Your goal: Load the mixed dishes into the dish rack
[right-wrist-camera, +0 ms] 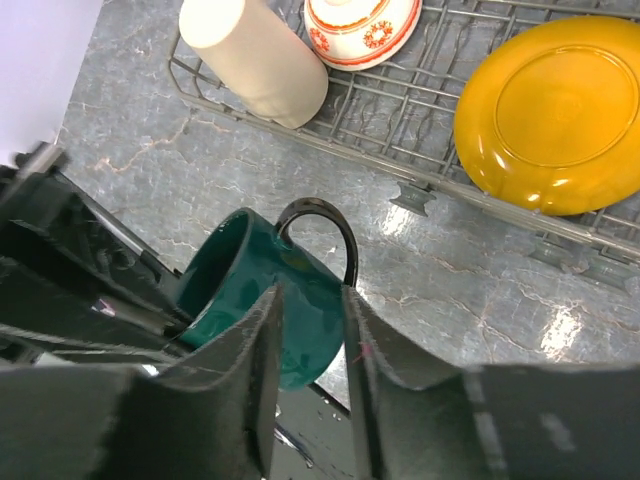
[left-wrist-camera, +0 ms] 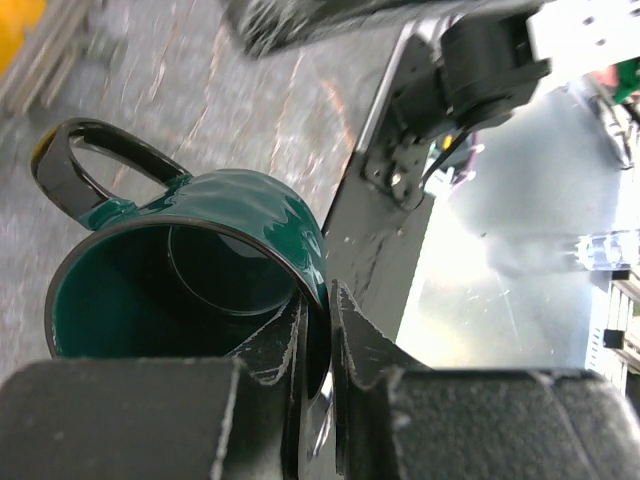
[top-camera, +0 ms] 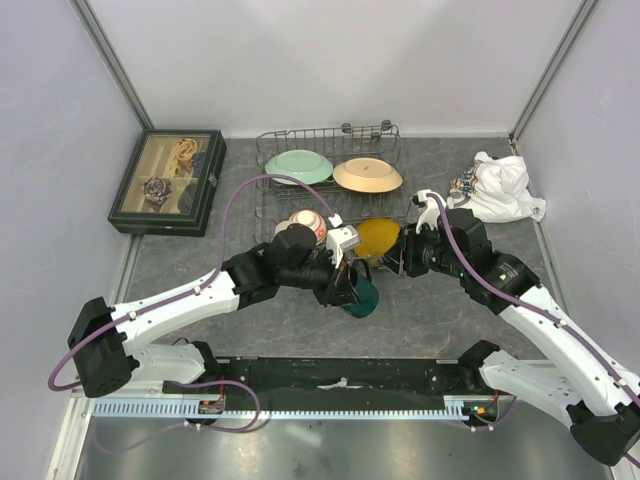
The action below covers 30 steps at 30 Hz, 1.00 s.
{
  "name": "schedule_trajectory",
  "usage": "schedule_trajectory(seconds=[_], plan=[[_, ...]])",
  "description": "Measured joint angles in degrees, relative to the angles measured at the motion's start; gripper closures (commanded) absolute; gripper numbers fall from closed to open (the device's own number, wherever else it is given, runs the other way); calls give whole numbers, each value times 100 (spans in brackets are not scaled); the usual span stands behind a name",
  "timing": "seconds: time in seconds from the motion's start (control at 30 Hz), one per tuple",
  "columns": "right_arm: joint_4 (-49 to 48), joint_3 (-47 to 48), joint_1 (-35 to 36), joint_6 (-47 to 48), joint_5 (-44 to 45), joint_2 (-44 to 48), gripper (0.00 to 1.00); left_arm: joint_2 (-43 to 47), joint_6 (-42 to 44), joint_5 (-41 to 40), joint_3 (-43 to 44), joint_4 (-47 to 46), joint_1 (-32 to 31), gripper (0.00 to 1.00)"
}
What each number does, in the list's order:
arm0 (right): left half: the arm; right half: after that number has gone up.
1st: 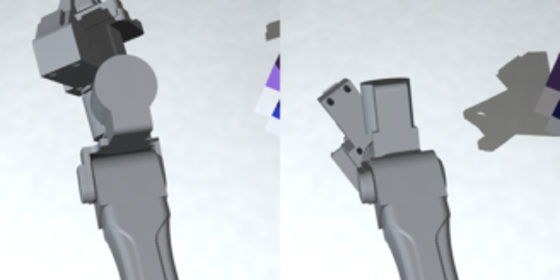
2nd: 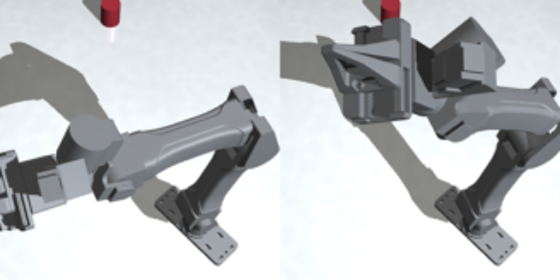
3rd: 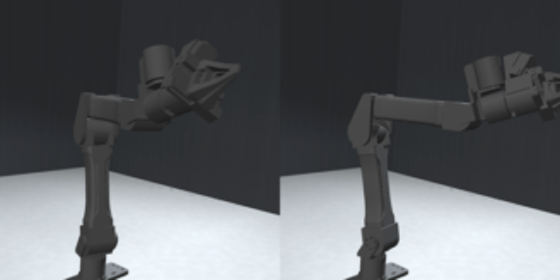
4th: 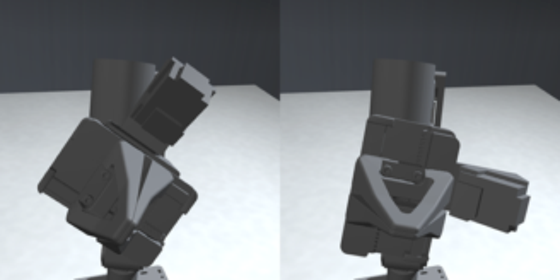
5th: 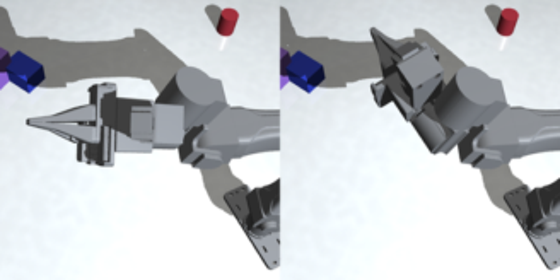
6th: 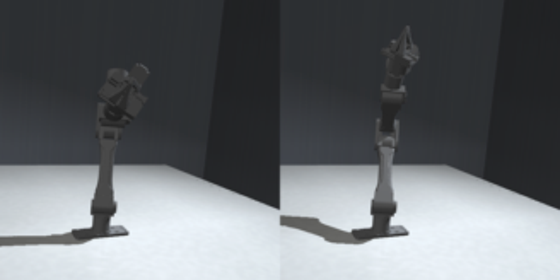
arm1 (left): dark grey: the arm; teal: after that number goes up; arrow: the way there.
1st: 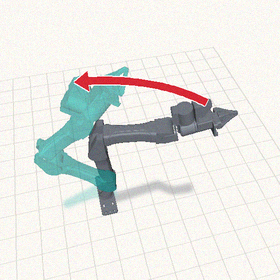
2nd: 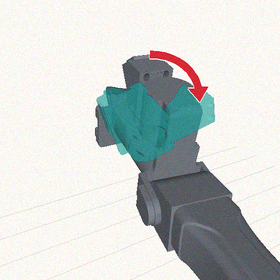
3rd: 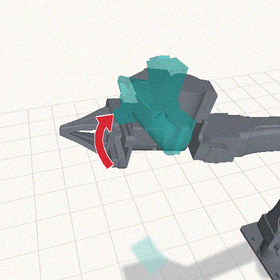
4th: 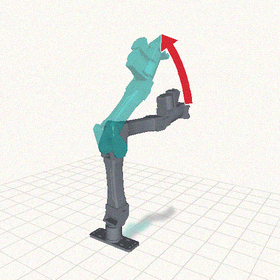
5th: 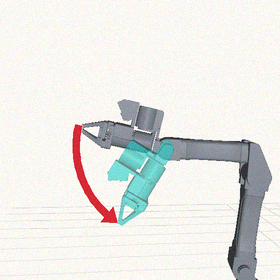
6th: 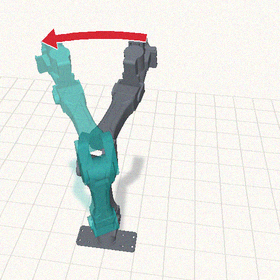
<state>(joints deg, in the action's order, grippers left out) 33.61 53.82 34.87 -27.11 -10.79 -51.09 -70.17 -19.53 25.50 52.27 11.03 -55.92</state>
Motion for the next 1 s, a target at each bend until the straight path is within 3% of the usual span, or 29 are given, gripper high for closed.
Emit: schedule_trajectory(seconds=[0.5,0.77,1.0], plan=[[92,0,-42,33,146,461,38,-2,-155,-116,-107,-61,11,99],[116,0,-103,37,452,643,35,157,-1513,741,-940,-1620,446,99],[116,-2,-136,37,745,911,28,264,-3410,1521,-1821,-3958,1228,98]])
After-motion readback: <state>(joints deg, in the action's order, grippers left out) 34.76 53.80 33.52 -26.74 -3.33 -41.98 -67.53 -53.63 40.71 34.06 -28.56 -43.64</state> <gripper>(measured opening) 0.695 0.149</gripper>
